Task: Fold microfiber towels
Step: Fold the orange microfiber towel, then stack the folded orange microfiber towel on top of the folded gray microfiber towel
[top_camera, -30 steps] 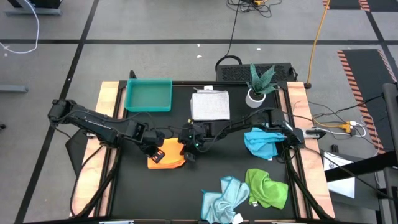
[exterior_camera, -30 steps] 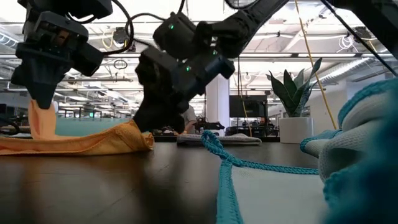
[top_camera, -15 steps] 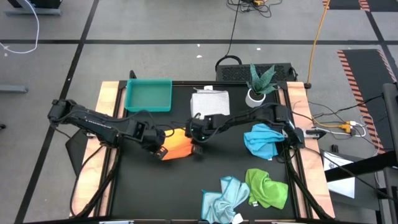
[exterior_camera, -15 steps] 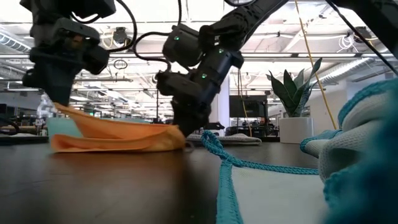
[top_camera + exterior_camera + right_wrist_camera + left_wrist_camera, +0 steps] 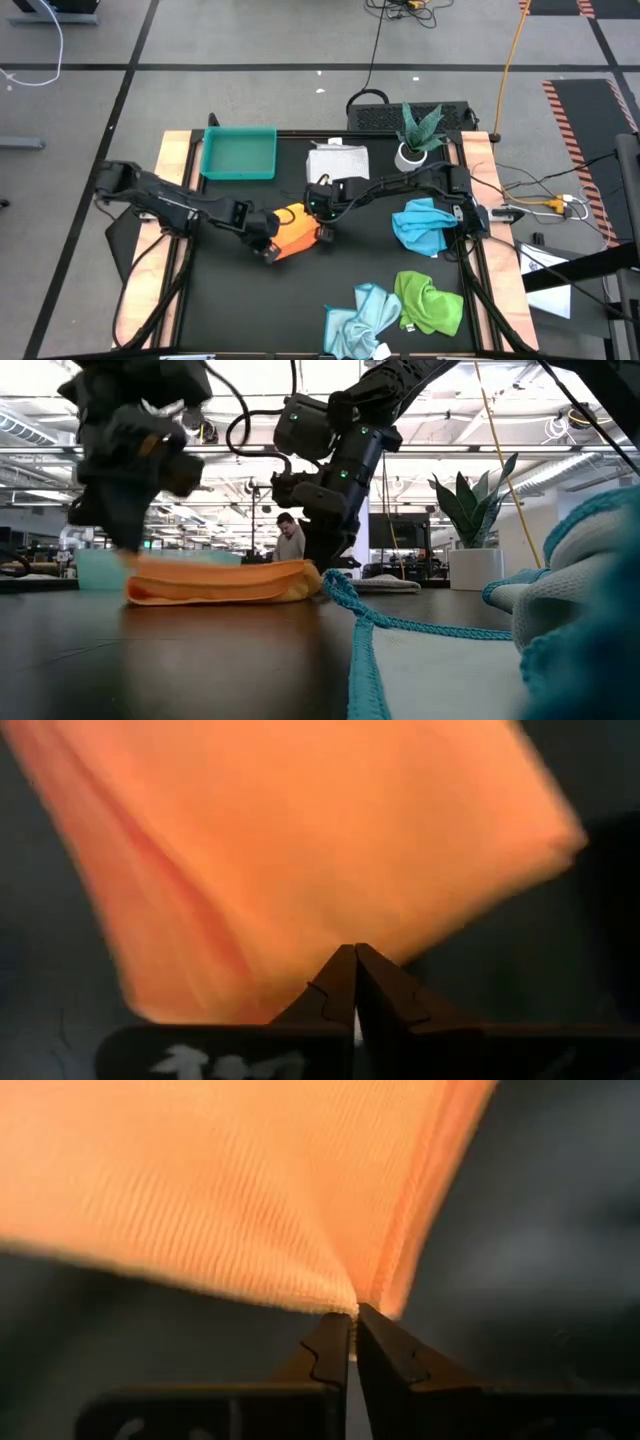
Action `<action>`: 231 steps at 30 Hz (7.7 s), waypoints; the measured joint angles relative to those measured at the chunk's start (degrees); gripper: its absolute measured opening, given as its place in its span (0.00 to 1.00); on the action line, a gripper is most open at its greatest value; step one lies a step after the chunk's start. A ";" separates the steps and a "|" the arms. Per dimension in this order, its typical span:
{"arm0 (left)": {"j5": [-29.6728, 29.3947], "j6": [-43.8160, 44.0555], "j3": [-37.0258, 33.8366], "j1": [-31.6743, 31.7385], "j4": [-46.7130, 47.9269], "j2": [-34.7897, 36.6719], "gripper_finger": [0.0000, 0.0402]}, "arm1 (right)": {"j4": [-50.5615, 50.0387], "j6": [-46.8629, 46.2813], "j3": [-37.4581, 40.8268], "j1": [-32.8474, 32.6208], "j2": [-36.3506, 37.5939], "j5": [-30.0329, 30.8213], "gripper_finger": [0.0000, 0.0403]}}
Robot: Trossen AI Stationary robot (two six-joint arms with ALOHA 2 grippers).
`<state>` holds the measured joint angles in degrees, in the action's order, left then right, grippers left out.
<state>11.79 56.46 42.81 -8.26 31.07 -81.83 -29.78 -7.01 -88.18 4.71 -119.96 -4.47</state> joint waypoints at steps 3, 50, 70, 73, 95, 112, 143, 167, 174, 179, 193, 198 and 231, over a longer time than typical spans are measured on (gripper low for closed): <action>3.63 -1.70 0.00 -0.03 -0.22 -3.57 0.05 | -0.39 0.02 -0.02 -0.04 0.02 -0.04 0.00; 1.53 -6.55 7.87 1.53 11.53 -3.71 0.45 | -2.43 2.91 -0.13 0.07 8.28 3.10 0.00; -23.27 11.20 7.85 -3.19 10.18 10.56 0.54 | 12.03 -2.00 3.44 -2.27 7.32 -3.42 0.00; -28.98 10.99 7.87 -3.33 10.63 13.62 0.54 | 15.24 -4.87 7.69 -2.59 7.30 -4.60 0.00; -34.58 9.76 7.85 -2.26 12.07 16.20 0.54 | 31.32 -9.95 14.23 -6.56 7.30 -7.02 0.00; -34.41 9.84 7.85 -2.26 11.96 16.20 0.54 | 38.68 -8.36 19.53 -3.61 7.30 -3.07 0.00; -34.28 9.40 7.85 -2.26 12.09 16.20 0.54 | 15.46 -9.99 21.07 -5.35 9.00 -5.85 0.00; -28.36 -1.23 7.87 -0.08 8.16 10.92 0.54 | 14.50 -11.43 21.18 0.94 25.49 -17.88 0.12; -24.18 -6.12 7.87 2.28 2.95 5.94 0.54 | 14.87 -11.35 21.16 3.59 25.74 -18.41 0.34; -20.61 -10.91 7.87 4.75 2.55 2.33 0.54 | 14.03 -9.70 21.16 4.25 25.70 -19.97 0.41; -8.35 -18.41 7.85 12.23 -5.02 -11.76 0.54 | 13.69 -7.17 21.08 6.13 25.20 -21.23 0.42; -6.01 -19.12 7.81 12.90 -6.26 -12.01 0.54 | 13.27 -2.71 21.03 7.89 23.29 -21.07 0.42; -1.70 -17.13 7.87 11.37 -7.73 -12.04 0.44 | 11.03 12.15 21.01 11.67 8.87 -24.11 0.32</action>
<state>10.09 39.33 50.68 3.11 23.33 -93.86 -18.74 5.15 -67.17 16.38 -111.10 -28.58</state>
